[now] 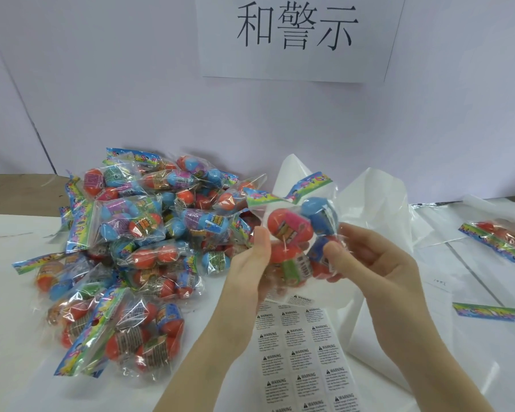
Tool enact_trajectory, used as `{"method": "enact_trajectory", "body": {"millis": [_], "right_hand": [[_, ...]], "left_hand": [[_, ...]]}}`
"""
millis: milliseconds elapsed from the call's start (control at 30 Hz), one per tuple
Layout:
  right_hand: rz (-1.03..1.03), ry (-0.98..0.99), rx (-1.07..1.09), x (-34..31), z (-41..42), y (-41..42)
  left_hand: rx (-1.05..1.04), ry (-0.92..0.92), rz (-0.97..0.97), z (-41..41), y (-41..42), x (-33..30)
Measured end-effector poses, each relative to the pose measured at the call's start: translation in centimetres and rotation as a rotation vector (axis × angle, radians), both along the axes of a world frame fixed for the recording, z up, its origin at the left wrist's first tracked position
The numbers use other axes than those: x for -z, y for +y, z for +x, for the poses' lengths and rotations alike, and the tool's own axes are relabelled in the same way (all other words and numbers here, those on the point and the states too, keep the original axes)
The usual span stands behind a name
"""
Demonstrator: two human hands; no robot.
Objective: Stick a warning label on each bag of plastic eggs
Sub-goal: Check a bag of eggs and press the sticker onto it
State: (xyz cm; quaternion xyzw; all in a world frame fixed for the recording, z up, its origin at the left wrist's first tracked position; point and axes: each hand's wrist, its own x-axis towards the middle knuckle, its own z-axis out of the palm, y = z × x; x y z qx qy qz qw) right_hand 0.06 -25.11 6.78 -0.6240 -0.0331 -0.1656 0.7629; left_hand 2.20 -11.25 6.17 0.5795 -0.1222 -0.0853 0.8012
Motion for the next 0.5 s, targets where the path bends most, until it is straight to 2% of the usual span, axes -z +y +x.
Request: {"method": "enact_trajectory", "body": {"millis": [167,333,500], "right_hand": [[0.093,0.021,0.024,-0.01,0.21,-0.54],[0.103,0.018,0.021,0.09,0.28,-0.44],[0.100,0.010,0.038,0.13,0.20,-0.61]], "left_hand": [[-0.010,0.009,-0.076,0.25,0.30,-0.11],[-0.084,-0.022,-0.062,0.37,0.20,0.09],[-0.058,-0.060,-0.043,0.29,0.36,0.00]]}}
